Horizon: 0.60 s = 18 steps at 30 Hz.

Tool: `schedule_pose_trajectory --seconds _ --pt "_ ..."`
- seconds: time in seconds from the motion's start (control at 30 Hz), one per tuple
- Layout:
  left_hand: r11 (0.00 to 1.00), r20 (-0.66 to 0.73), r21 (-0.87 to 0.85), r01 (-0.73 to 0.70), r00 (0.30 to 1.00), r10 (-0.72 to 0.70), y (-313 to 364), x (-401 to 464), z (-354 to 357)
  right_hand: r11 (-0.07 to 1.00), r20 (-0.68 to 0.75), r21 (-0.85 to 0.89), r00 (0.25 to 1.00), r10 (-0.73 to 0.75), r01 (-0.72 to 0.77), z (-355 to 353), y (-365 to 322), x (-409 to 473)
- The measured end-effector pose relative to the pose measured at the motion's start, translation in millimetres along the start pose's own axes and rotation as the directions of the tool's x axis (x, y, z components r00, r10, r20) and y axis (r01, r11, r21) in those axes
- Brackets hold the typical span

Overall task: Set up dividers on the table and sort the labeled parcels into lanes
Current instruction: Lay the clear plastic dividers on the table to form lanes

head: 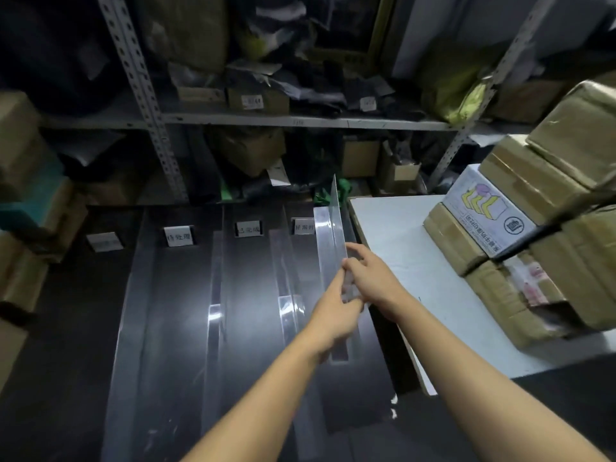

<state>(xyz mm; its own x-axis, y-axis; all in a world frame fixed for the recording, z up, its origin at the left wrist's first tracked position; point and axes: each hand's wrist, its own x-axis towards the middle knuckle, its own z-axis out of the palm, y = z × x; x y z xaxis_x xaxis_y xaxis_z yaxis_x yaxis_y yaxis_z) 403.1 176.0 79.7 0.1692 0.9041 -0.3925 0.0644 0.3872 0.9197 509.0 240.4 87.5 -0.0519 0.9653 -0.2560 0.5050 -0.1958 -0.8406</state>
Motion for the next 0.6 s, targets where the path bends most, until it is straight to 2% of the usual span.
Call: schedule_pose_trajectory --seconds 0.23,0.6 --pt "0.994 0.13 0.05 0.095 0.986 -0.101 -61 20 53 0.981 0.053 -0.065 0.981 0.187 -0.184 -9 89 -5" --pt "0.982 0.131 0.102 0.159 0.976 -0.172 -130 34 98 0.953 0.132 -0.099 0.945 0.298 -0.286 -9 167 -12"
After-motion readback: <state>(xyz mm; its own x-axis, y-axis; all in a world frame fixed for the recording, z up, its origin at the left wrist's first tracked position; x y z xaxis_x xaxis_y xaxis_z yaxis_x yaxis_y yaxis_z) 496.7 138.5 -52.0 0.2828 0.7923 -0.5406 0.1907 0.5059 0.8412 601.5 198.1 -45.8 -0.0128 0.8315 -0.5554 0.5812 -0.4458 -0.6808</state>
